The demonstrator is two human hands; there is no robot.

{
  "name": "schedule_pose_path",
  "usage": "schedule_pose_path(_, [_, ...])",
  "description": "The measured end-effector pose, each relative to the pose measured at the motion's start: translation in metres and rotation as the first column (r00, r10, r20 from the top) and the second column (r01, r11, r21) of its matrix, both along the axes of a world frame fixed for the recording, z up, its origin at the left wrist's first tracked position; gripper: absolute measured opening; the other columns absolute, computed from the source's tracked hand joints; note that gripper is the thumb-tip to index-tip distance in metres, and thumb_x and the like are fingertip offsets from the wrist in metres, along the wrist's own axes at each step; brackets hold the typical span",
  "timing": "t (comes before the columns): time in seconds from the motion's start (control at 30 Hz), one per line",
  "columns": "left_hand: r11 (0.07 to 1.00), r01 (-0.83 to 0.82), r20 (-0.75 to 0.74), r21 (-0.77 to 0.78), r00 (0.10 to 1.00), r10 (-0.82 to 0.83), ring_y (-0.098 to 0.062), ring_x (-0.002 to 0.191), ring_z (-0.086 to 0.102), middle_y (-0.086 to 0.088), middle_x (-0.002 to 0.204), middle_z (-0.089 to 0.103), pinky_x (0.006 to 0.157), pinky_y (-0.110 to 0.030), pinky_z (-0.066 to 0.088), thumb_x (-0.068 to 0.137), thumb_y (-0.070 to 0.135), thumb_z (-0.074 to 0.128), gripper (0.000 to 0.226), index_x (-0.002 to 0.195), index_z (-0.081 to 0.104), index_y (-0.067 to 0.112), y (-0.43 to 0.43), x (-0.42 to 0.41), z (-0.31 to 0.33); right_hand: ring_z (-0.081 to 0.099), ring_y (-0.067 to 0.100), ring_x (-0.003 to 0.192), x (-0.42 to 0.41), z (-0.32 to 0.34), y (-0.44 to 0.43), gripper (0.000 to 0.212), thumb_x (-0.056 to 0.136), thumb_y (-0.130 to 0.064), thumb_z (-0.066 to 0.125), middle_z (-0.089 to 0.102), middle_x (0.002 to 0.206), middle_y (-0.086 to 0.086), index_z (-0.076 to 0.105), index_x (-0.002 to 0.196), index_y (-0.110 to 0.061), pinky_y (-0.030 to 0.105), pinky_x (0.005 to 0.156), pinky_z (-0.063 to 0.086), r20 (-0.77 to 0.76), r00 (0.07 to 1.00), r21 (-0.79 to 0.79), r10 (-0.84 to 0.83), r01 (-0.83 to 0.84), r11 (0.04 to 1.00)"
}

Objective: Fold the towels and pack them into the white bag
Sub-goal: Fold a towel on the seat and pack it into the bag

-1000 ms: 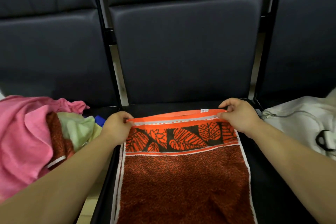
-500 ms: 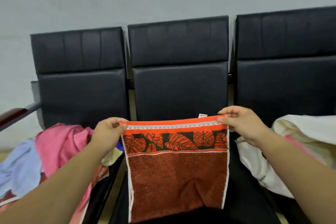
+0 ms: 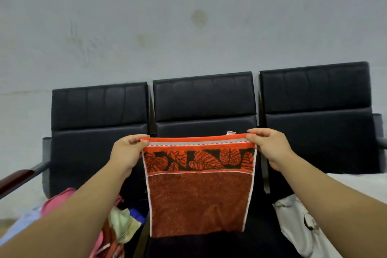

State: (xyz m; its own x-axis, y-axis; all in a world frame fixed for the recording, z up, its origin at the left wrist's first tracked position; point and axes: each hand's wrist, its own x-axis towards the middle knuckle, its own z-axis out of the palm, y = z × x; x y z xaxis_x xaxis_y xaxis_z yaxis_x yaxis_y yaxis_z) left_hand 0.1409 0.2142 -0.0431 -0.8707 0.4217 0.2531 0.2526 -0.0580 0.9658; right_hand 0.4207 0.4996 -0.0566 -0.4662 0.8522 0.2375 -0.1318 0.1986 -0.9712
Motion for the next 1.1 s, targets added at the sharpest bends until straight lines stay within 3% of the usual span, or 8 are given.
schedule_pose_path(0.2, [0.996, 0.083, -0.039, 0.039, 0.996, -0.081, -0.02, 0.089, 0.072, -0.007, 0.095, 0.078, 0.085, -0.036, 0.056, 0.093, 0.003, 0.069, 0.016, 0.099, 0.077, 0.015, -0.02, 0.008, 0.007, 0.076, 0.022, 0.091, 0.019, 0.014, -0.016, 0.014, 0.087, -0.009, 0.077, 0.078, 0.096, 0.007, 0.078, 0.099, -0.016, 0.037, 0.084, 0.059, -0.116, 0.992, 0.011, 0.056, -0.055, 0.998])
schedule_pose_path(0.33, [0.972, 0.181, -0.023, -0.149, 0.982, -0.187, -0.022, 0.079, 0.071, -0.015, 0.089, 0.077, 0.072, -0.032, 0.057, 0.092, 0.001, 0.069, 0.014, 0.1, 0.076, 0.009, -0.065, 0.038, -0.049, 0.075, 0.02, 0.086, 0.058, -0.037, -0.041, 0.014, 0.088, -0.003, 0.073, 0.077, 0.094, 0.011, 0.076, 0.101, -0.007, 0.03, 0.075, 0.058, -0.019, 0.985, -0.091, 0.172, -0.173, 0.981])
schedule_pose_path(0.43, [0.877, 0.325, 0.13, -0.354, 0.946, -0.298, -0.024, 0.061, 0.061, -0.016, 0.068, 0.067, 0.057, -0.026, 0.048, 0.09, -0.005, 0.067, 0.014, 0.097, 0.074, 0.006, -0.097, 0.064, -0.118, 0.071, 0.018, 0.078, 0.088, -0.103, -0.059, 0.016, 0.088, 0.002, 0.07, 0.073, 0.095, 0.016, 0.072, 0.104, 0.0, 0.025, 0.066, 0.057, 0.156, 0.937, -0.262, 0.311, -0.264, 0.928])
schedule_pose_path(0.57, [0.662, 0.53, 0.415, -0.53, 0.843, -0.342, -0.013, 0.071, 0.066, -0.006, 0.085, 0.071, 0.067, -0.027, 0.054, 0.074, 0.01, 0.079, 0.028, 0.101, 0.071, 0.009, -0.127, 0.084, -0.184, 0.066, 0.016, 0.071, 0.118, -0.182, -0.083, 0.022, 0.089, 0.002, 0.07, 0.071, 0.089, 0.015, 0.068, 0.11, 0.0, 0.022, 0.061, 0.055, 0.425, 0.729, -0.511, 0.537, -0.296, 0.807])
schedule_pose_path(0.67, [0.499, 0.573, 0.469, -0.65, 0.819, -0.33, -0.008, 0.058, 0.058, -0.004, 0.079, 0.065, 0.054, -0.02, 0.049, 0.086, -0.001, 0.073, 0.022, 0.106, 0.067, 0.006, -0.135, 0.089, -0.201, 0.063, 0.009, 0.066, 0.126, -0.212, -0.09, 0.019, 0.088, -0.002, 0.072, 0.07, 0.08, 0.004, 0.07, 0.106, -0.008, 0.02, 0.061, 0.049, 0.6, 0.497, -0.553, 0.627, -0.308, 0.774])
schedule_pose_path(0.8, [0.447, 0.497, 0.371, -0.744, 0.863, -0.343, -0.007, 0.043, 0.047, -0.005, 0.066, 0.056, 0.044, -0.02, 0.037, 0.088, -0.007, 0.068, 0.017, 0.101, 0.067, 0.003, -0.128, 0.095, -0.213, 0.065, 0.008, 0.069, 0.12, -0.226, -0.096, 0.018, 0.085, -0.004, 0.075, 0.07, 0.079, 0.0, 0.073, 0.102, -0.01, 0.021, 0.063, 0.053, 0.72, 0.437, -0.448, 0.54, -0.301, 0.842])
schedule_pose_path(0.97, [0.423, 0.337, 0.178, -0.841, 0.911, -0.372, -0.008, 0.054, 0.056, -0.003, 0.068, 0.062, 0.056, -0.017, 0.044, 0.08, -0.006, 0.074, 0.02, 0.09, 0.07, 0.011, -0.109, 0.09, -0.223, 0.063, 0.008, 0.062, 0.107, -0.227, -0.09, 0.018, 0.08, -0.008, 0.08, 0.068, 0.074, 0.002, 0.074, 0.097, -0.012, 0.022, 0.058, 0.051, 0.809, 0.376, -0.339, 0.451, -0.328, 0.882])
schedule_pose_path(1.1, [0.489, 0.269, 0.114, -0.829, 0.939, -0.324, -0.011, 0.065, 0.062, -0.003, 0.074, 0.069, 0.061, -0.02, 0.044, 0.082, 0.01, 0.081, 0.018, 0.093, 0.069, 0.018, -0.09, 0.079, -0.23, 0.067, 0.013, 0.067, 0.088, -0.226, -0.075, 0.015, 0.075, -0.016, 0.087, 0.072, 0.07, -0.003, 0.076, 0.085, -0.016, 0.023, 0.064, 0.05, 0.823, 0.504, -0.087, 0.261, -0.341, 0.936])
